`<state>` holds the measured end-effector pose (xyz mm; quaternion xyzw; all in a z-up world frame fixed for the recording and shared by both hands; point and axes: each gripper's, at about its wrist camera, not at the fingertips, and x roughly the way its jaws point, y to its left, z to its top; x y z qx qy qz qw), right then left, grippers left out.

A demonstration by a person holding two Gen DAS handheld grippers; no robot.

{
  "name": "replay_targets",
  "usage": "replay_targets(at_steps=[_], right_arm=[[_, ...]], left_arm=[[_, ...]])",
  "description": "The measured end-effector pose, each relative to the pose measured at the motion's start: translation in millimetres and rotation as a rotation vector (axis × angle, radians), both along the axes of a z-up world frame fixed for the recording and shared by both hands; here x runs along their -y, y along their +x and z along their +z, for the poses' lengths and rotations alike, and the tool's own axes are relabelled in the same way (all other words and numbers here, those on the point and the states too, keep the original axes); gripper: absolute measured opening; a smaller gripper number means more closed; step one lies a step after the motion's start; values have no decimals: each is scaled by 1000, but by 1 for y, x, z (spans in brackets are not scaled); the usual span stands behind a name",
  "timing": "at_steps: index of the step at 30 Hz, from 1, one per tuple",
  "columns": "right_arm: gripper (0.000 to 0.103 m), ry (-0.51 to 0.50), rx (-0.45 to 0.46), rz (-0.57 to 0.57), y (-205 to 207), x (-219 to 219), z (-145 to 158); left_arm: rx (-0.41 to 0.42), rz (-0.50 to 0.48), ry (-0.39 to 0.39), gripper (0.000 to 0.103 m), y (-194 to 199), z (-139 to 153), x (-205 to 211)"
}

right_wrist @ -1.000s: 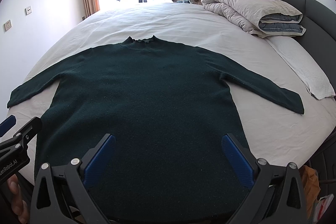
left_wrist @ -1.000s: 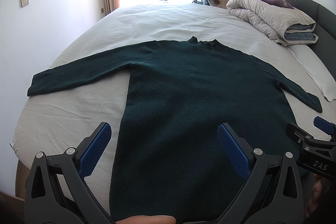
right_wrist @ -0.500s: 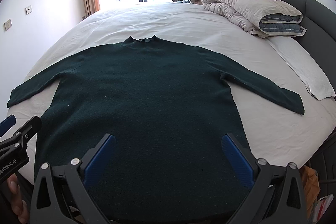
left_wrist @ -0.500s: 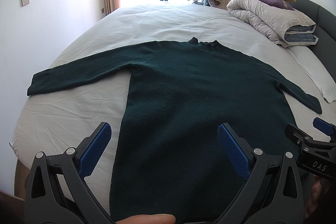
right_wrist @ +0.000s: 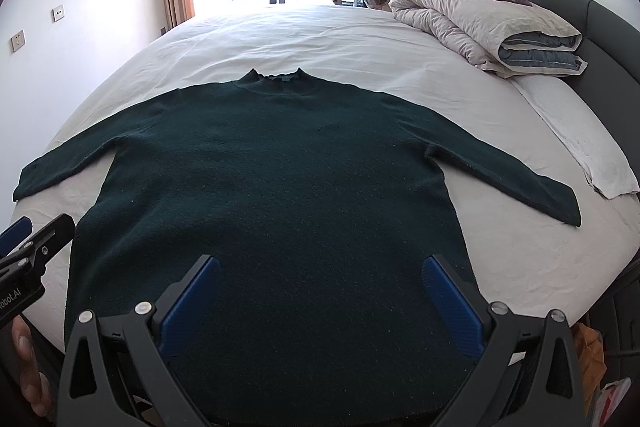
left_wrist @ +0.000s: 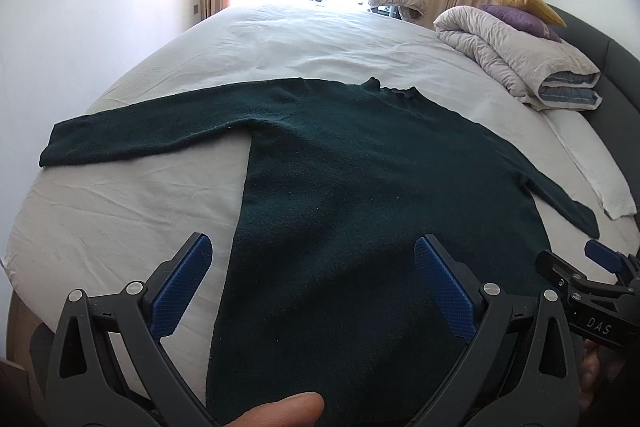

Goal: Fold small clothes
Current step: 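Grasp the green sweater's sleeve cuff with the left gripper and lift it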

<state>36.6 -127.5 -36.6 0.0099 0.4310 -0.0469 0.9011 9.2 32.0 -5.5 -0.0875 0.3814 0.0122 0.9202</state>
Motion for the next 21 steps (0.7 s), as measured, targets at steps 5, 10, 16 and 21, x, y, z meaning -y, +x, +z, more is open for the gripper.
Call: replay_targets(at_steps=[5, 10, 16, 21], right_arm=[[103, 12, 21, 22, 13, 1, 5], [103, 106, 62, 95, 31, -1, 10], [103, 160, 118, 189, 61, -17, 15], [92, 228, 114, 229, 89, -35, 9]], left_arm=[[71, 32, -39, 103, 12, 0, -36], [3, 29, -299, 103, 36, -18, -98], [92, 210, -579, 103, 54, -49, -212], [141, 379, -821, 103, 66, -86, -299]])
